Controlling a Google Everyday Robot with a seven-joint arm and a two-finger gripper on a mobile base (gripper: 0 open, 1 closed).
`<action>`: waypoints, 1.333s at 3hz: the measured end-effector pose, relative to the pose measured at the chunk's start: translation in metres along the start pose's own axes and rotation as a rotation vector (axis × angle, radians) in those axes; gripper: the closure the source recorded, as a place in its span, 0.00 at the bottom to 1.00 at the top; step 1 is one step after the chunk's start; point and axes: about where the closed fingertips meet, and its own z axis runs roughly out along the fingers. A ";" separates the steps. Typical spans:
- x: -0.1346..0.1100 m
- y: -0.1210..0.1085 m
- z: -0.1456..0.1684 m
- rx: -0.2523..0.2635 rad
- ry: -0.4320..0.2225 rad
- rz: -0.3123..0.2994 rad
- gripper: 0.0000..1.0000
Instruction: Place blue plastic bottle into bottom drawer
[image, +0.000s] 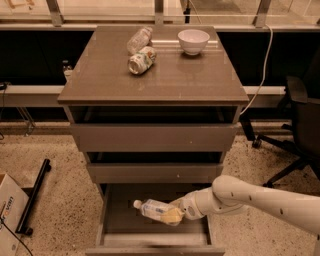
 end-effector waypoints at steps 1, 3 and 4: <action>0.008 -0.007 0.017 0.041 0.013 -0.002 1.00; 0.022 -0.048 0.065 0.152 0.001 -0.072 1.00; 0.022 -0.071 0.088 0.149 -0.026 -0.084 1.00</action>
Offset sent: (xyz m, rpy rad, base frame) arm 0.0306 0.0163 -0.0948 -0.1675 -0.1830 -0.0675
